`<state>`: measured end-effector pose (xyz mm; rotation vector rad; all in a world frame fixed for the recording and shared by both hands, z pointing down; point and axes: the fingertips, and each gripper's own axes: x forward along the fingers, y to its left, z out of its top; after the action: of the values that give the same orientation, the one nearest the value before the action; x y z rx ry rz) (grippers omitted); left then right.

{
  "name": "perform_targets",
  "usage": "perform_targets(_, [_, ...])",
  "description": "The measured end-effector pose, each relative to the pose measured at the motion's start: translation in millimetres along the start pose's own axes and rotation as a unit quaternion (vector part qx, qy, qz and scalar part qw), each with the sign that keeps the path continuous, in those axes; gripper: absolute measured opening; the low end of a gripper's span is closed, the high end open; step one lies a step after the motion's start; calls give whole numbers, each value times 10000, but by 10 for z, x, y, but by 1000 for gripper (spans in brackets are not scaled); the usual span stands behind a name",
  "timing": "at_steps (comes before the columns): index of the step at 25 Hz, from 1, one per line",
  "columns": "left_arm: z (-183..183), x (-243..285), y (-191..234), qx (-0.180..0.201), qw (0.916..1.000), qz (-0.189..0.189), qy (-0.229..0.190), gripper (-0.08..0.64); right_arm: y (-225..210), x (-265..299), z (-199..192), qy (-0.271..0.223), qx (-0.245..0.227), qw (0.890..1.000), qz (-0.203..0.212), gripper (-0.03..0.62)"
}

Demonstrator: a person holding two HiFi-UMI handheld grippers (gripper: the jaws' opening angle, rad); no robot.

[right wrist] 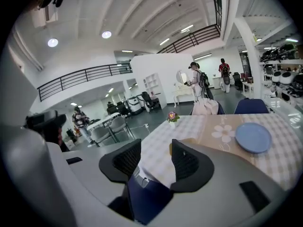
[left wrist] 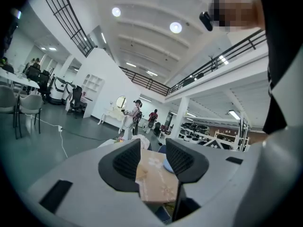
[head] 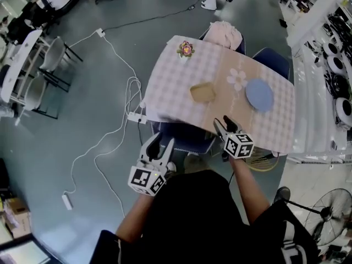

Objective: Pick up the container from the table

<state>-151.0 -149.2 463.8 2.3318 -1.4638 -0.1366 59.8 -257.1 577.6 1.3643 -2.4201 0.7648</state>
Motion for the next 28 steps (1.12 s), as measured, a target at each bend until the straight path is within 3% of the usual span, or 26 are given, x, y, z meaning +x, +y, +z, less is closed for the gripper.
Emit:
perform_targets(10, [67, 594, 251, -65, 9985, 539, 65, 147, -896, 1086, -19, 839, -261, 9961, 15, 178])
perform_targets(17, [-145, 884, 447, -319, 9936, 1038, 317, 147, -1386, 1904, -482, 1722, -278, 9847, 6, 178])
perform_targets(21, [-201, 919, 674, -522, 9864, 1532, 294, 147, -1716, 2330, -681, 1985, -133, 9795, -329, 178])
perform_targets(28, [-315, 917, 774, -595, 9815, 1771, 416, 147, -2008, 2716, -997, 2361, -17, 9700, -571, 178])
